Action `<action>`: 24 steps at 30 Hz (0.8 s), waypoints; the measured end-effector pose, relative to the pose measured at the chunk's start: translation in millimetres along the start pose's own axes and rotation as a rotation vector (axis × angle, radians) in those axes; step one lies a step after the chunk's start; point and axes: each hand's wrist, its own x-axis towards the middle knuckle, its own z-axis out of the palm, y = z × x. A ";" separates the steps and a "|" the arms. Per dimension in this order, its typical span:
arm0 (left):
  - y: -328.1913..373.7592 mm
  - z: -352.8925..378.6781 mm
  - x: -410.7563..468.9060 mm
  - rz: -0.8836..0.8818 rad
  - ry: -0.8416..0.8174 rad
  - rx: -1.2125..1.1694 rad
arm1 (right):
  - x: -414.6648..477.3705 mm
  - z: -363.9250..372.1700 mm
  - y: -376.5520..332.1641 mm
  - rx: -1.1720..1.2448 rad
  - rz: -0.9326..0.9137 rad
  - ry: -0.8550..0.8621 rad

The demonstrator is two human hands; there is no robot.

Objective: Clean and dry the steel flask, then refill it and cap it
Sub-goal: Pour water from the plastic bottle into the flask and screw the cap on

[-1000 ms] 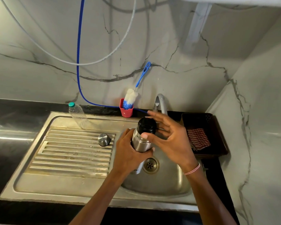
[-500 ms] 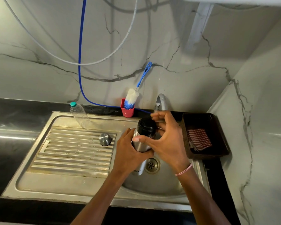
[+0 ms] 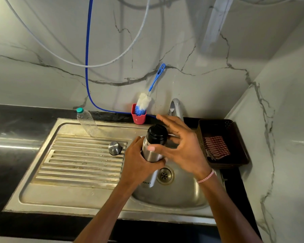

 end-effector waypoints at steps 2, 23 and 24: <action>0.0 -3.7 0.2 -0.005 0.005 -0.018 | -0.4 -8.6 -0.1 0.090 0.016 -0.113; 7.3 -7.2 -1.2 0.006 0.023 -0.026 | 3.2 13.5 -11.7 -0.126 -0.022 0.179; 7.1 -8.0 -1.3 0.012 0.013 -0.016 | 4.1 11.0 -9.4 -0.046 -0.003 0.129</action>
